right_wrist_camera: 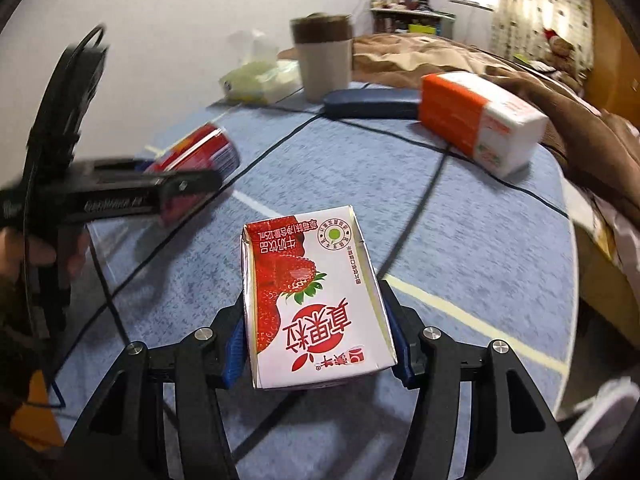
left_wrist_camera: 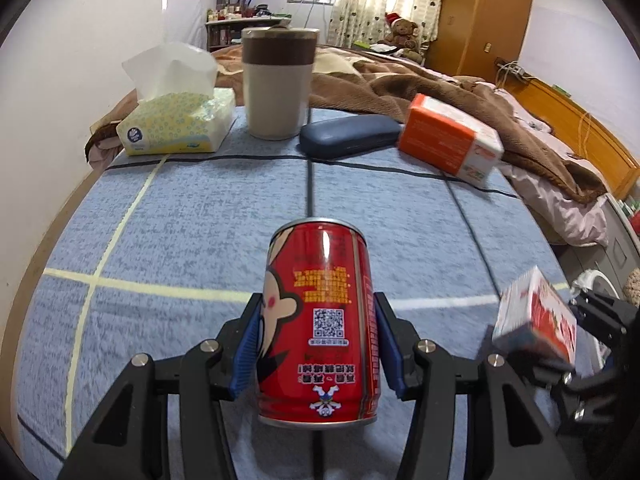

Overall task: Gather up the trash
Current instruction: 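Carry the red can and strawberry milk box over the white bin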

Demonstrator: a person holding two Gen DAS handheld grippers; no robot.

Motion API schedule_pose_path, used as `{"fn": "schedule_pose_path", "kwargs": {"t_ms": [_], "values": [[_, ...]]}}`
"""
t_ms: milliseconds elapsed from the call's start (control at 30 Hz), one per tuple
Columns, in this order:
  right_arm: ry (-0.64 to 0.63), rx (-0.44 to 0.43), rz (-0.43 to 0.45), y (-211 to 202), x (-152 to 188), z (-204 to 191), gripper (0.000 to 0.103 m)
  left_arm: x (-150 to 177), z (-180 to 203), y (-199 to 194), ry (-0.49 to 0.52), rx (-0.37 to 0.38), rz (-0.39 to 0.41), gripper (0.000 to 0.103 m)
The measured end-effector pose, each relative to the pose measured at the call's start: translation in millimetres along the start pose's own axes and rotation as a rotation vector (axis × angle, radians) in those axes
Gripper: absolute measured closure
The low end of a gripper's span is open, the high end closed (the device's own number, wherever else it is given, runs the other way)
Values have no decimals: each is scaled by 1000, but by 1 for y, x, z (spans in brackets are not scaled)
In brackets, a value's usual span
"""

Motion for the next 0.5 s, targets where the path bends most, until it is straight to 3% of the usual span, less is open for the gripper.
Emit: {"fn": "schedule_pose_path", "kwargs": {"t_ms": [500], "values": [[143,127,115,-83,27,46,45,23,94,-52,112,69,69,48]]}}
Point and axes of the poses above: each gripper's, at about its wrist camera, not at the fingertips, and y roughly the way its jaws point, z to its right, x to its underside, the point moved 5 cm from there along y, roughly the way its jaws point, and after that the axes turned 14 degrees about x, right-handed, at the moved point
